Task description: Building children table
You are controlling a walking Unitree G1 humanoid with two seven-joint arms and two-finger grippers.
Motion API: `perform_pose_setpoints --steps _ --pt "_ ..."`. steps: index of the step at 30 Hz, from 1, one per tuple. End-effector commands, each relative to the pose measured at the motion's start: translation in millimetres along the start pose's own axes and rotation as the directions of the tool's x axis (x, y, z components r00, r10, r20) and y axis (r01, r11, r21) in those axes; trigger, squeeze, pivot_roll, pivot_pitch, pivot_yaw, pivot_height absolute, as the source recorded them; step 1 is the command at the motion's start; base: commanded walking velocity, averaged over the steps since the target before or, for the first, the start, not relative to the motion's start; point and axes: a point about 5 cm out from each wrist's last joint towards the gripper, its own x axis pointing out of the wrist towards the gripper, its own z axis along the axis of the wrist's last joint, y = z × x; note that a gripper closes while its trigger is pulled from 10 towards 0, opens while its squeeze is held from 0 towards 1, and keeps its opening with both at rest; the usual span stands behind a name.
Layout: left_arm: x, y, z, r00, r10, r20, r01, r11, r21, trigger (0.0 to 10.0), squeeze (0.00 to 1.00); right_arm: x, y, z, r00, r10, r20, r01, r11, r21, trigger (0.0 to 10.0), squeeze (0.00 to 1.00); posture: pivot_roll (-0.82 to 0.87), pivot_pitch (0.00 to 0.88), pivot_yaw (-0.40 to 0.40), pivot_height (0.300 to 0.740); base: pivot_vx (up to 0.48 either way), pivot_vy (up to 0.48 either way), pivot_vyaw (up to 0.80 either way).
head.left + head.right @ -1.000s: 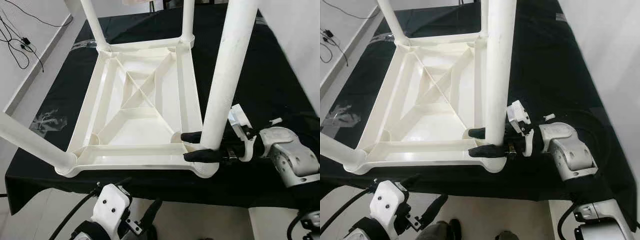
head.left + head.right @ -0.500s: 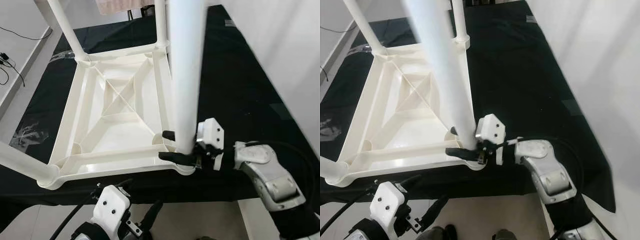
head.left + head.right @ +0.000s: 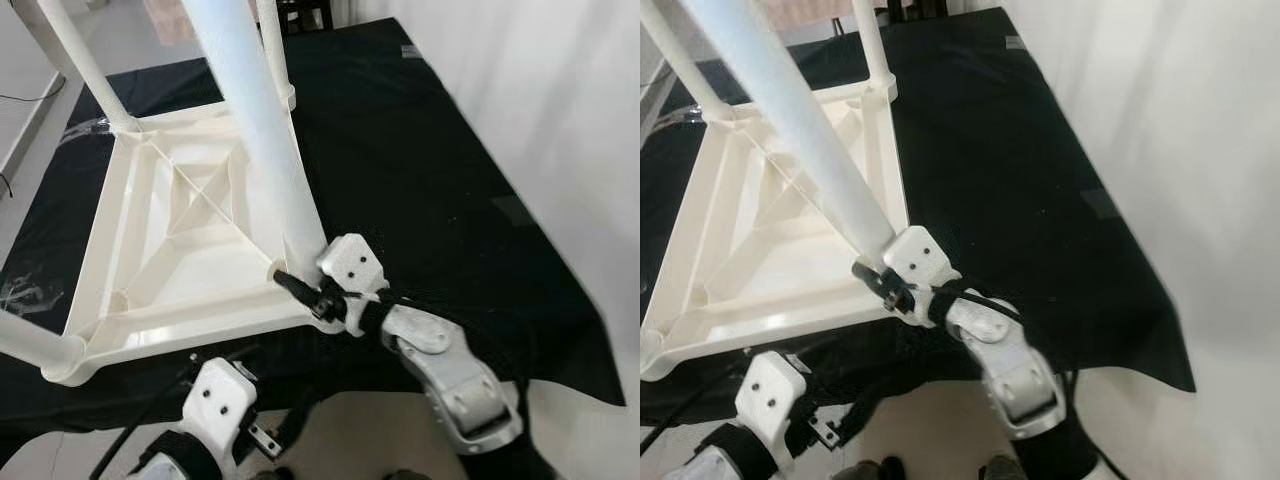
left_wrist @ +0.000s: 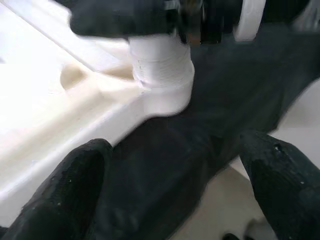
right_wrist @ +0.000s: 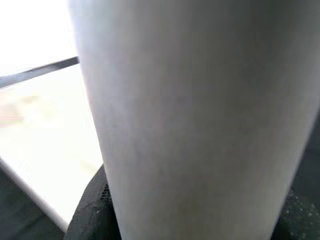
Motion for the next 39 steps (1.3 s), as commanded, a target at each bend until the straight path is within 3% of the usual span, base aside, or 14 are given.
perform_pose_setpoints --steps 1,2,5,9,13,18,19,22,25,28,31,33,35,39 --pt "-1.4 7.2 -2.8 0.999 0.03 -0.025 -0.029 0.999 0.025 10.0 0.0 -2.5 0.5 -51.8 0.966 -0.061 -0.25 0.08 0.995 0.066 10.0 0.0 0.04 0.212 0.077 0.74 0.0 0.0 0.0" --pt "-1.4 7.2 -2.8 0.999 0.03 -0.025 -0.029 0.999 0.025 10.0 0.0 -2.5 0.5 -51.8 0.966 -0.061 -0.25 0.08 0.995 0.066 10.0 0.0 0.04 0.212 0.077 0.74 0.0 0.0 0.0" --pt "5.5 36.8 19.2 0.992 0.108 0.068 -0.114 0.989 0.089 10.0 0.0 7.8 5.5 -53.7 0.963 -0.148 -0.225 0.171 0.981 0.087 10.0 0.0 0.04 0.197 0.081 0.74 0.0 0.0 0.0" --pt "6.4 42.1 25.8 0.988 0.121 0.093 -0.13 0.987 0.099 10.0 0.0 8.9 5.8 -54.3 0.961 -0.159 -0.226 0.188 0.976 0.112 10.0 0.0 0.04 0.196 0.082 0.74 0.0 0.0 0.0" --pt "10.6 57.9 56.4 0.969 0.134 0.207 -0.164 0.977 0.137 10.0 0.0 12.0 -1.0 -52.4 0.96 -0.187 -0.209 0.224 0.96 0.169 10.0 0.0 0.05 0.185 0.087 0.74 0.0 0.0 0.0" --pt "16.5 62.8 80.9 0.95 0.097 0.297 -0.145 0.979 0.144 10.0 0.0 14.0 -5.8 -49.2 0.963 -0.19 -0.192 0.225 0.957 0.182 10.0 0.0 0.05 0.181 0.088 0.74 0.0 0.0 0.0" --pt "20.8 61.6 94.7 0.933 0.048 0.356 -0.096 0.989 0.116 10.0 0.0 13.5 -7.5 -46.8 0.967 -0.183 -0.176 0.215 0.958 0.189 10.0 0.0 0.04 0.179 0.088 0.74 0.0 0.0 0.0" --pt "23.3 60.6 103.8 0.92 0.013 0.393 -0.056 0.994 0.098 10.0 0.0 13.4 -8.4 -45.5 0.97 -0.18 -0.164 0.21 0.959 0.192 10.0 0.0 0.04 0.178 0.088 0.74 0.0 0.0 0.0" --pt "37.4 56.1 125.2 0.868 -0.114 0.482 0.126 0.992 0.008 10.0 0.0 12.3 0.1 -36.4 0.993 -0.096 -0.071 0.106 0.983 0.15 10.0 0.0 0.03 0.173 0.092 0.74 0.0 0.0 0.0" --pt "45.6 52.2 131.3 0.851 -0.19 0.489 0.214 0.977 0.007 10.0 0.0 11.5 9.4 -31.8 1.0 -0.013 -0.022 0.015 0.995 0.097 10.0 0.0 0.03 0.17 0.094 0.74 0.0 0.0 0.0" --pt "45.6 52.2 131.3 0.851 -0.19 0.489 0.214 0.977 0.007 10.0 0.0 11.5 9.4 -31.8 1.0 -0.013 -0.022 0.015 0.995 0.097 10.0 0.0 0.03 0.17 0.094 0.74 0.0 0.0 0.0" --pt "51.1 49.4 134.4 0.839 -0.231 0.492 0.26 0.966 0.009 10.0 0.0 11.1 15.3 -30.5 0.999 0.045 -0.013 -0.045 0.999 0.031 10.0 0.0 0.02 0.168 0.098 0.74 0.0 0.0 0.0" --pt "65.6 43.3 143.5 0.807 -0.317 0.499 0.355 0.935 0.019 10.0 0.0 13.5 25.5 -32.5 0.989 0.142 -0.04 -0.144 0.987 -0.066 10.0 0.0 0.02 0.16 0.099 0.74 0.0 0.0 0.0" --pt "75.9 39.2 149.6 0.787 -0.377 0.488 0.414 0.91 0.035 10.0 0.0 17.3 30.4 -33.5 0.981 0.184 -0.058 -0.189 0.978 -0.088 10.0 0.0 0.01 0.152 0.1 0.74 0.0 0.0 0.0"
